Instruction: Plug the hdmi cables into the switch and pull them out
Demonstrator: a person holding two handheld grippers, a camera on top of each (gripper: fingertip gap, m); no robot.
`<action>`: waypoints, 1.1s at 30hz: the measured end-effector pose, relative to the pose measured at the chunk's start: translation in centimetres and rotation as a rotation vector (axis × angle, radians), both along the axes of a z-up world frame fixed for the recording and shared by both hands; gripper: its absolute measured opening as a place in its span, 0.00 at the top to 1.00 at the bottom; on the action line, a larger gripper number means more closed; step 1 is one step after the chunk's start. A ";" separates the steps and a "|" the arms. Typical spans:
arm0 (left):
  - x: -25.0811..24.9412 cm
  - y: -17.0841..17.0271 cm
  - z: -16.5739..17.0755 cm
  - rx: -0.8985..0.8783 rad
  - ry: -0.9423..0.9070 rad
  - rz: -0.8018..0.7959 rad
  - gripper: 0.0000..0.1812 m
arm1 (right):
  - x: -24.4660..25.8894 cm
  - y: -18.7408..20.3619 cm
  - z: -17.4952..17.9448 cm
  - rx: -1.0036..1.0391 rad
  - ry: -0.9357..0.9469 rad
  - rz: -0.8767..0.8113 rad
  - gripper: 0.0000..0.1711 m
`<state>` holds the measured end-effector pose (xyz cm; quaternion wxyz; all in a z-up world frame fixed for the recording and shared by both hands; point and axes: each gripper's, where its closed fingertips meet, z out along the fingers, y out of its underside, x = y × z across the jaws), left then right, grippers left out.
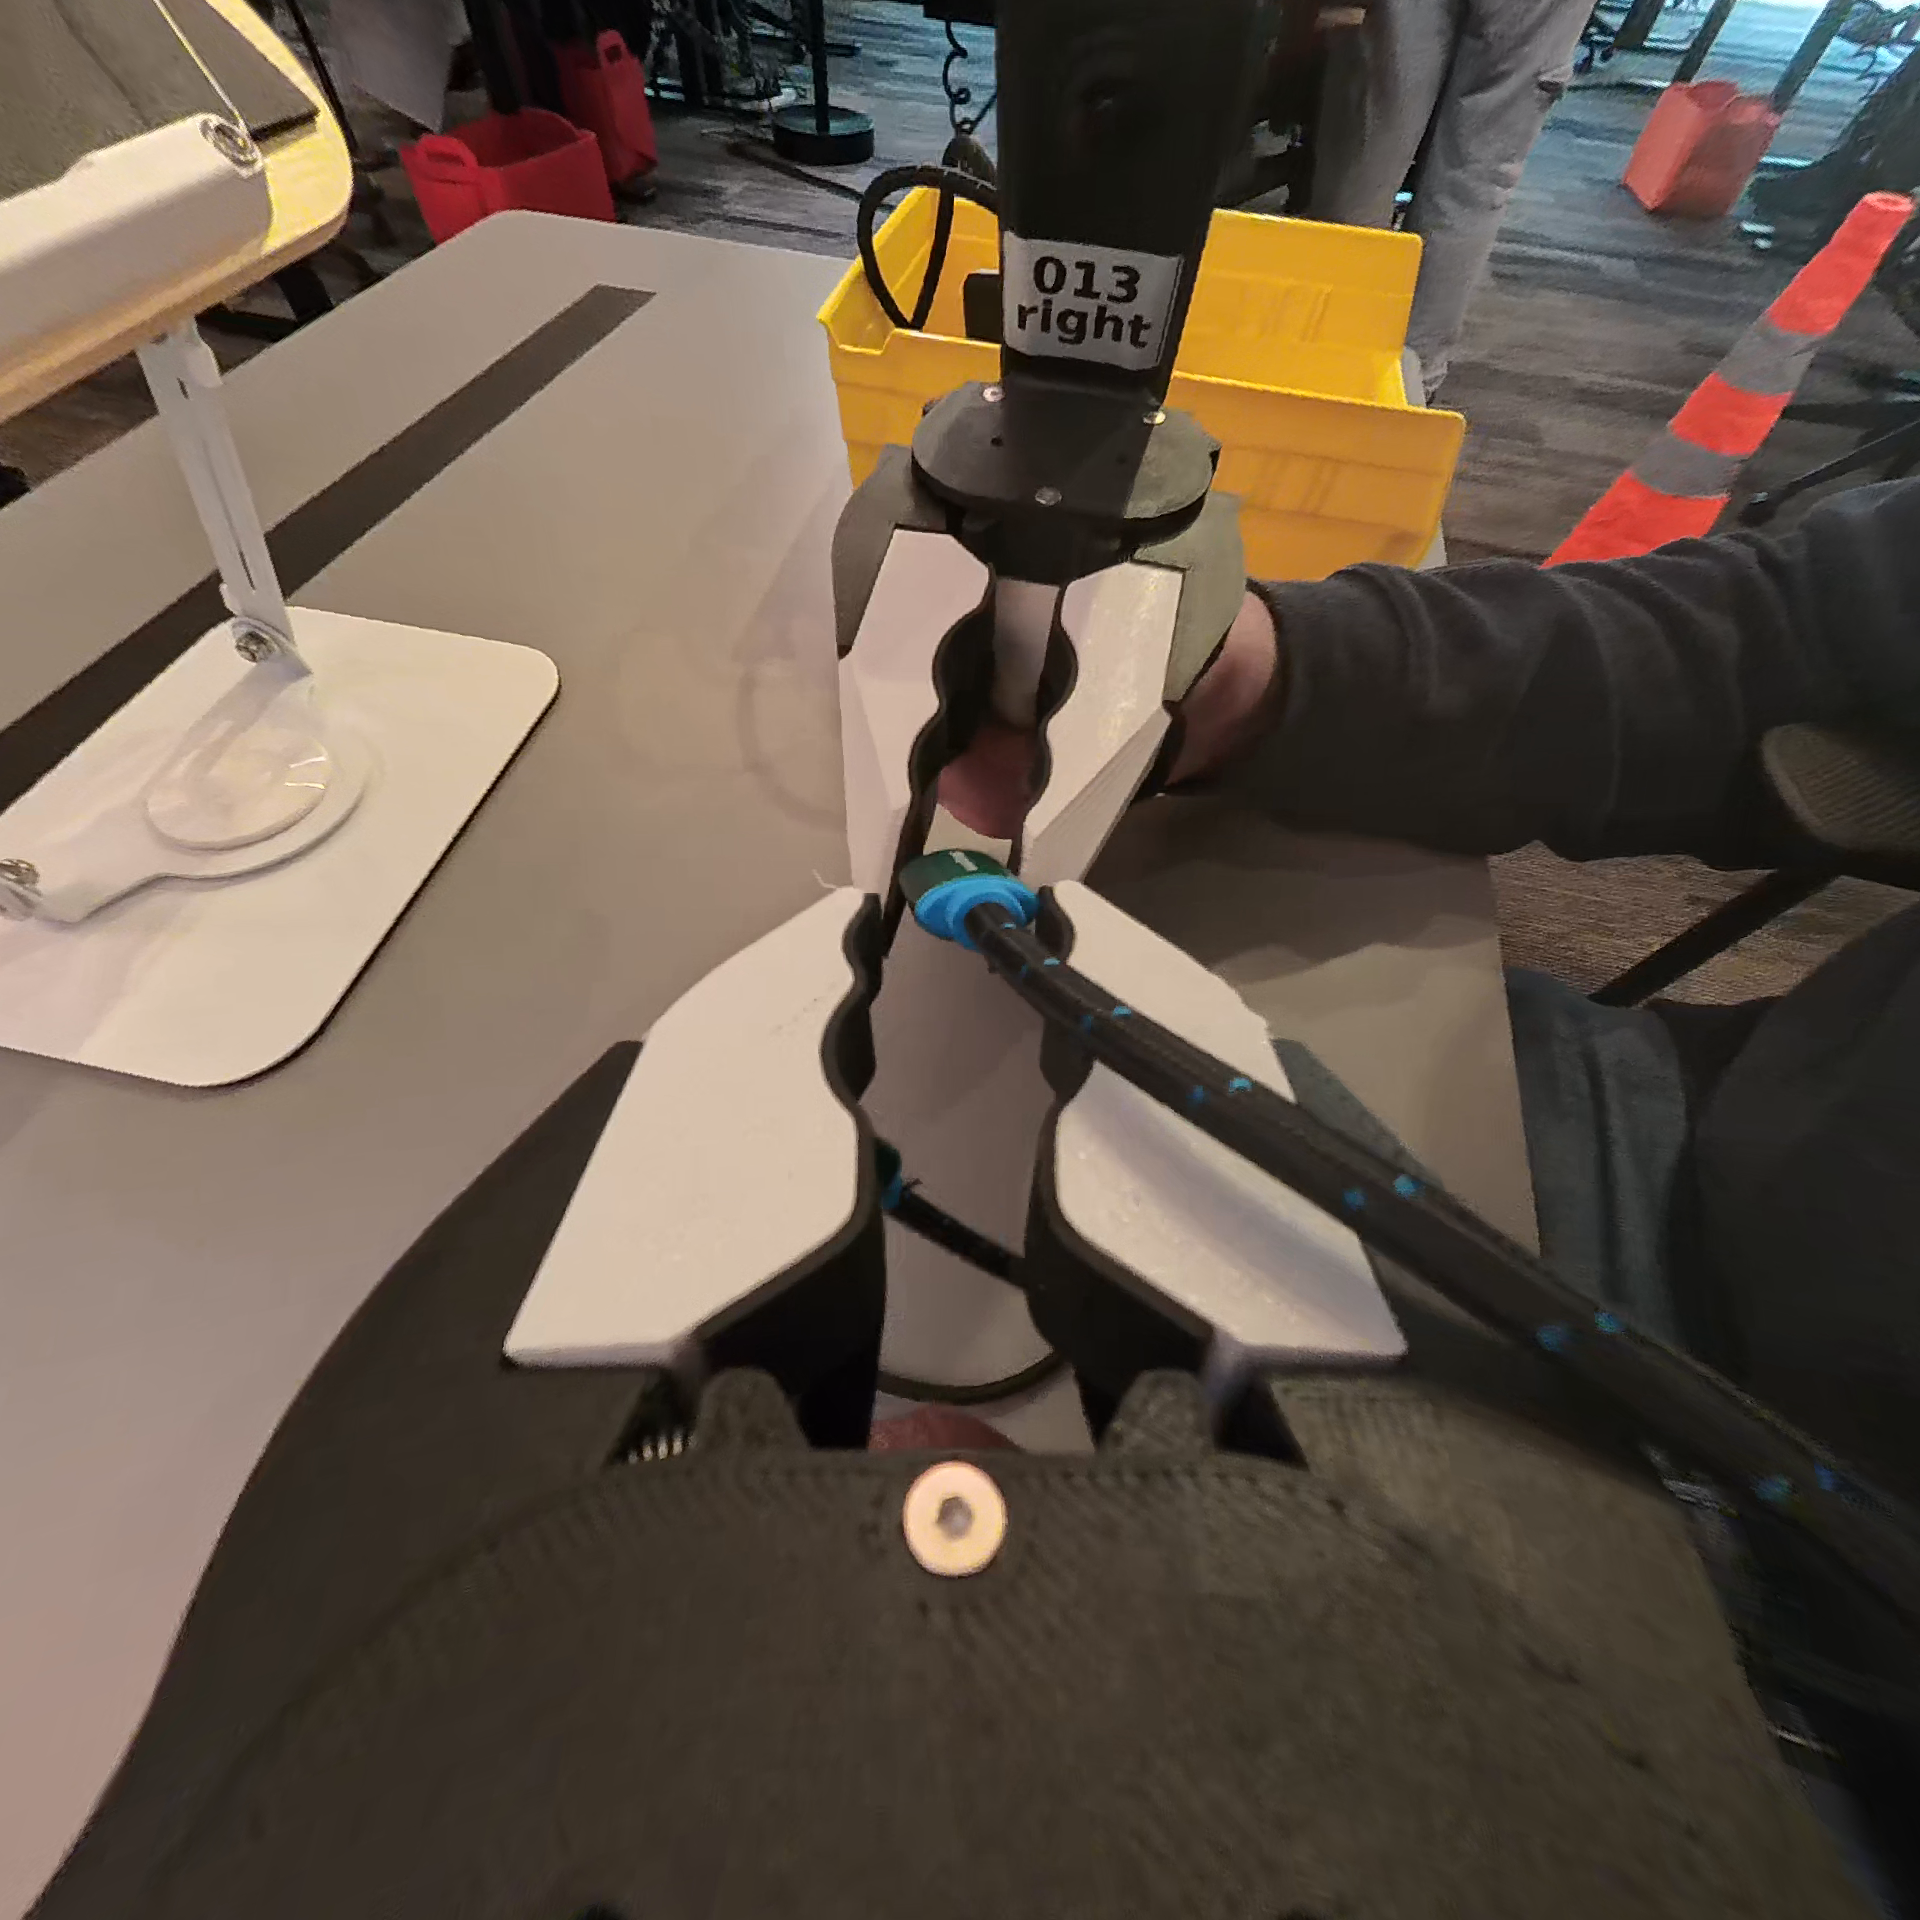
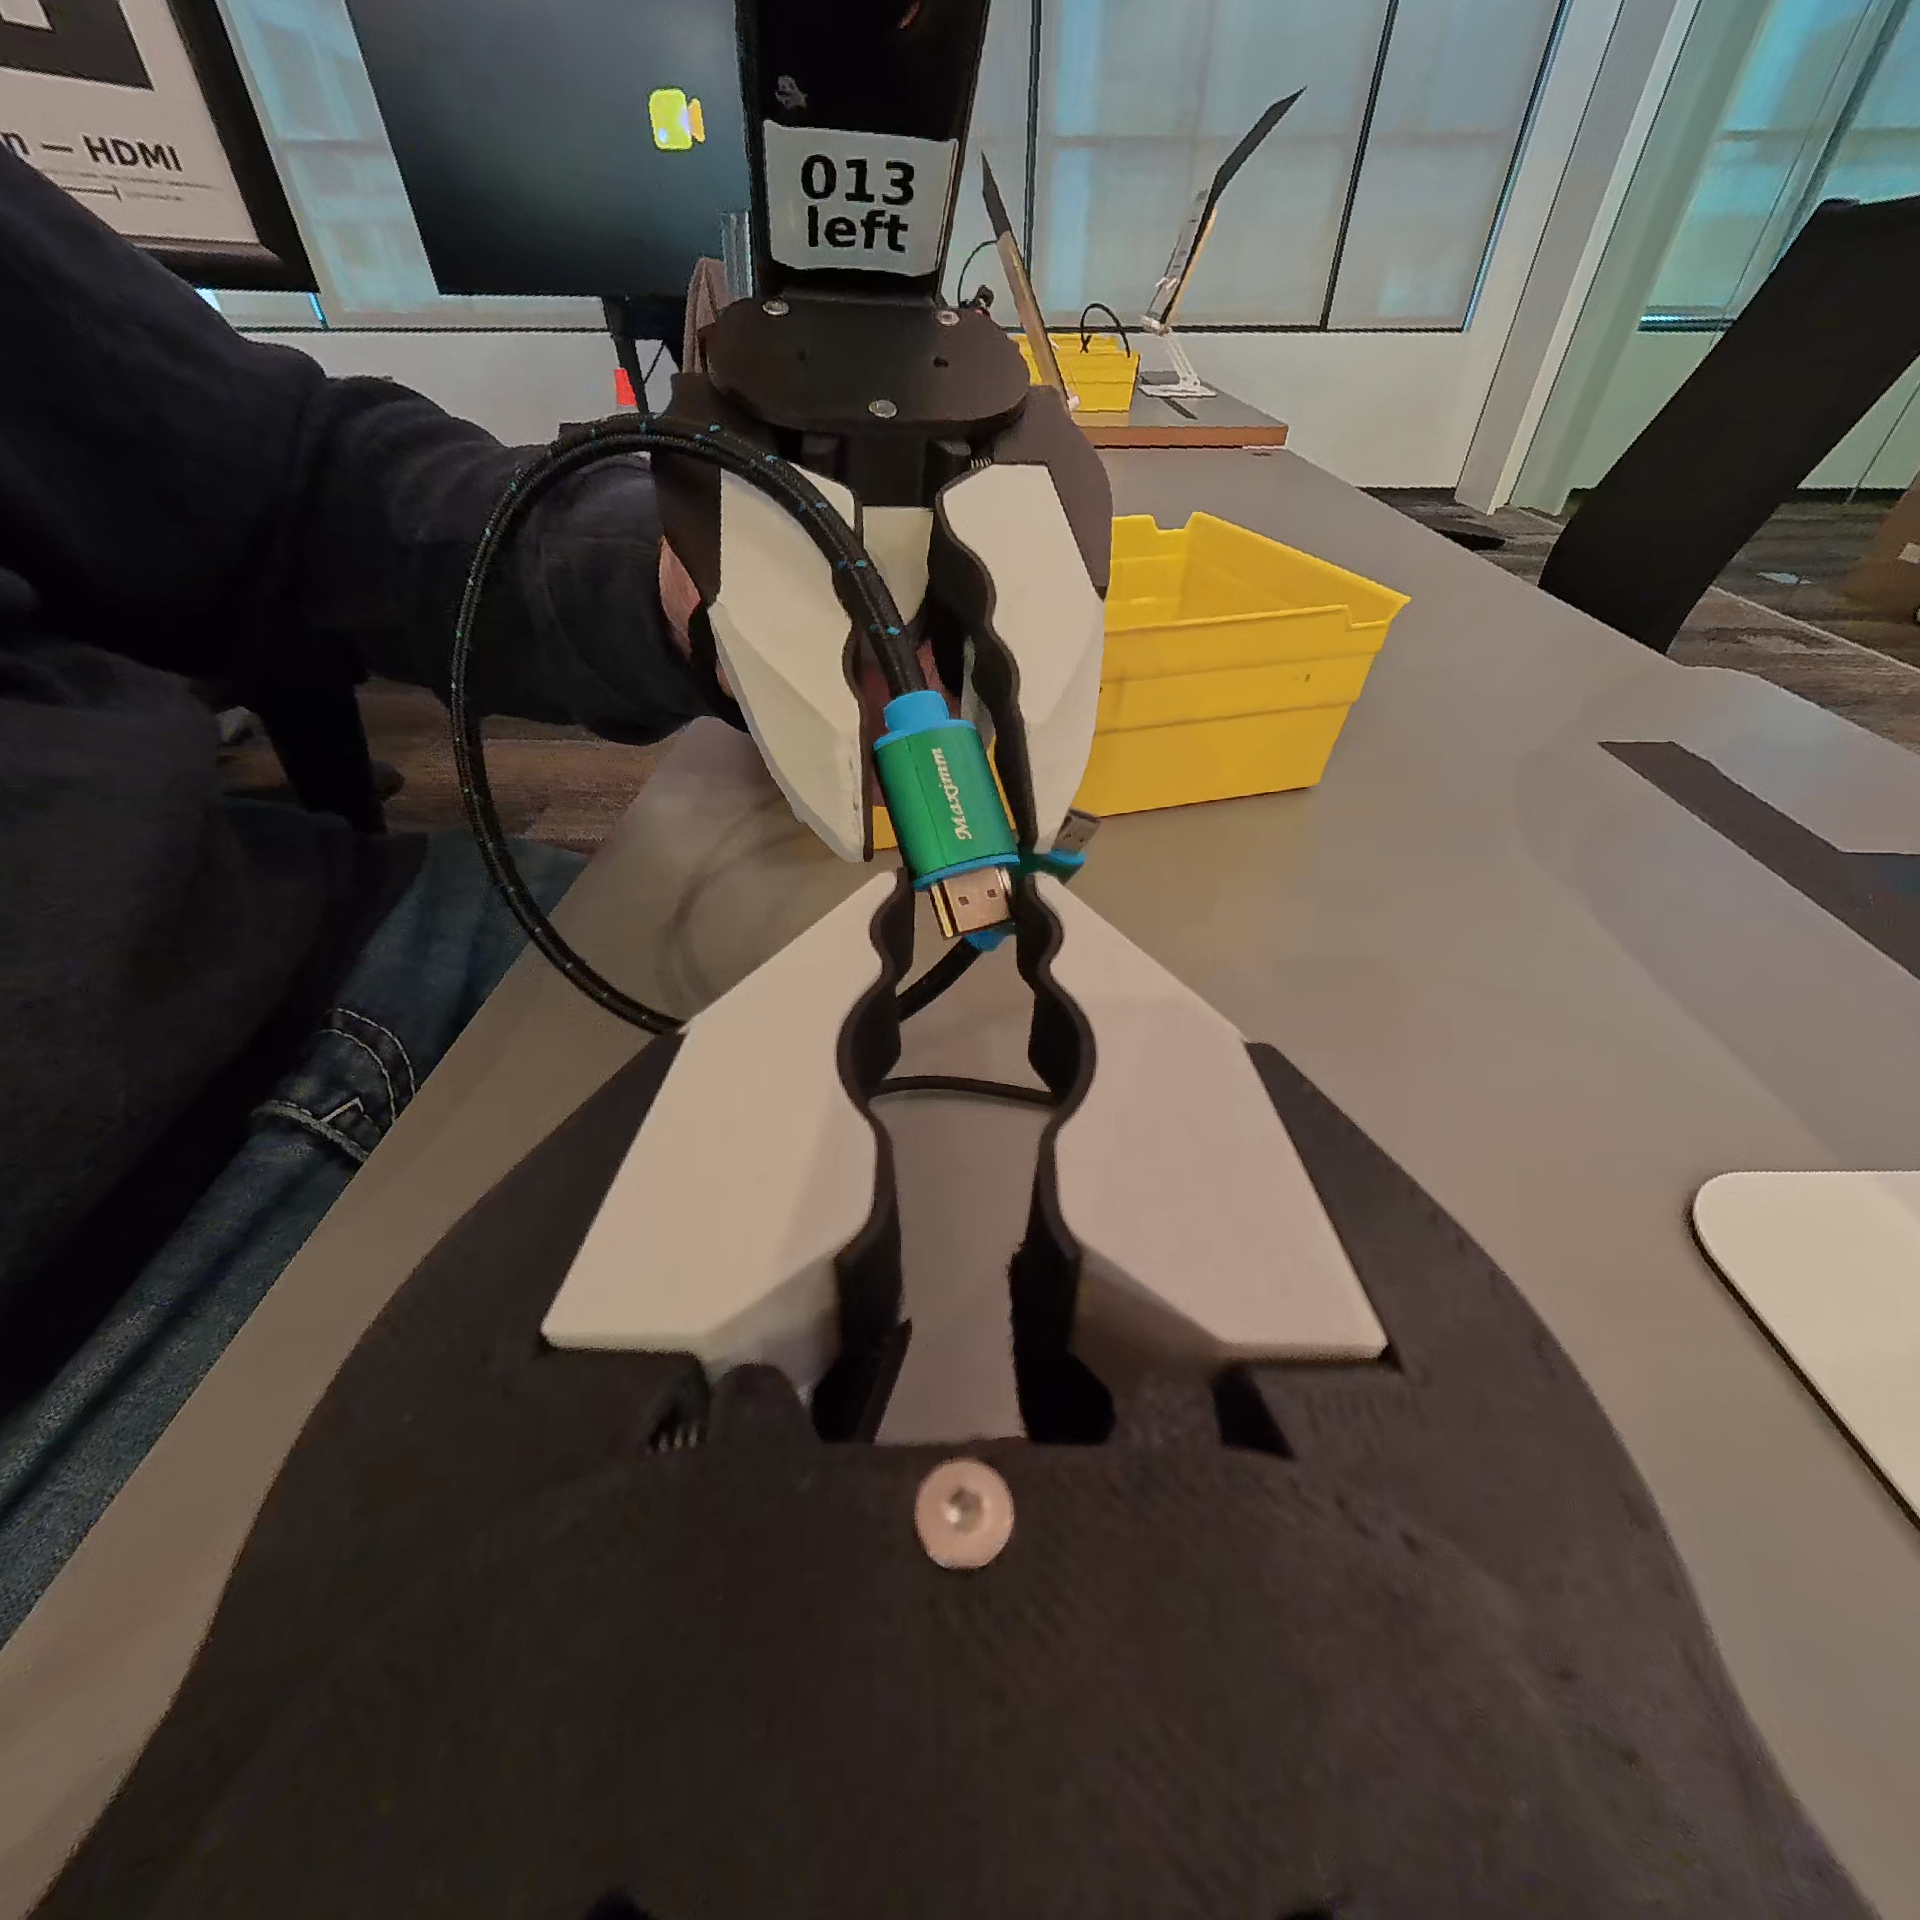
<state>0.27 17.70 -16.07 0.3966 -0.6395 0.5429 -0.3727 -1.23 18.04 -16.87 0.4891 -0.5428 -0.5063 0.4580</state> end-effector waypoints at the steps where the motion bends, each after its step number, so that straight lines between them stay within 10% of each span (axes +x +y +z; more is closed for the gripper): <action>1: 0.0 -0.1 0.0 0.001 -0.001 -0.003 0.86 | 0.0 0.0 -0.1 0.000 -0.003 0.001 0.90; 15: 0.1 -0.1 0.1 0.002 -0.013 0.000 0.88 | 0.1 0.3 0.1 -0.026 0.006 -0.006 0.90; 33: -0.9 1.2 0.9 0.017 -0.010 0.044 0.88 | 1.4 -7.1 -9.7 -0.101 -0.540 0.116 0.42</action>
